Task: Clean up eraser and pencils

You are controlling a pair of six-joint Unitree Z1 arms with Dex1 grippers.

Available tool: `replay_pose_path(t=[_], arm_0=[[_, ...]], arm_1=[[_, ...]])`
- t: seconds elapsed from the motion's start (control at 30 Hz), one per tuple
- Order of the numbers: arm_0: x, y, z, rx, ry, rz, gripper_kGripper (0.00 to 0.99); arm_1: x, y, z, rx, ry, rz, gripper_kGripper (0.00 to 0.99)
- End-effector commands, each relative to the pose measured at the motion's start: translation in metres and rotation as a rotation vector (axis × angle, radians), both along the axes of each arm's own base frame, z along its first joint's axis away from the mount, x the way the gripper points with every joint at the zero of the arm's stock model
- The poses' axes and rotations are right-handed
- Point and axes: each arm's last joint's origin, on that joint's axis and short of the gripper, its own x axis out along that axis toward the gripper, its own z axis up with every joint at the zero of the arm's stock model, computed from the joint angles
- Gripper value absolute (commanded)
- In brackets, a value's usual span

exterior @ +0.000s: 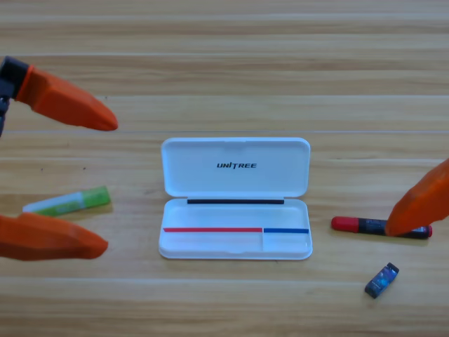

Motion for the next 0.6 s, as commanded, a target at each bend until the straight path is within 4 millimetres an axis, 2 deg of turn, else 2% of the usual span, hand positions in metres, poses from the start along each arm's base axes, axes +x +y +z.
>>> replay_pose_path(t=[0.03, 0.27, 0.37, 0.47, 0.6], arm_0=[[0.0, -0.008, -0.006, 0.029, 0.032, -0.014, 0.99], [0.004, -0.013, -0.004, 0.032, 0.039, 0.005, 0.99], [0.013, -0.021, -0.003, 0.057, 0.035, 0.075, 0.99], [0.031, -0.04, 0.002, 0.129, 0.002, 0.161, 0.982], [0.05, -0.056, 0.0, 0.237, -0.112, 0.228, 0.95]], arm_1=[[0.0, 0.01, -0.009, -0.036, 0.0, 0.015, 0.983], [-0.007, -0.008, 0.0, -0.01, 0.001, -0.062, 0.983], [-0.003, -0.017, 0.001, -0.029, 0.022, -0.218, 0.983], [0.004, -0.024, 0.0, -0.066, 0.045, -0.403, 0.985], [0.015, -0.025, -0.014, -0.145, 0.059, -0.699, 0.983]])
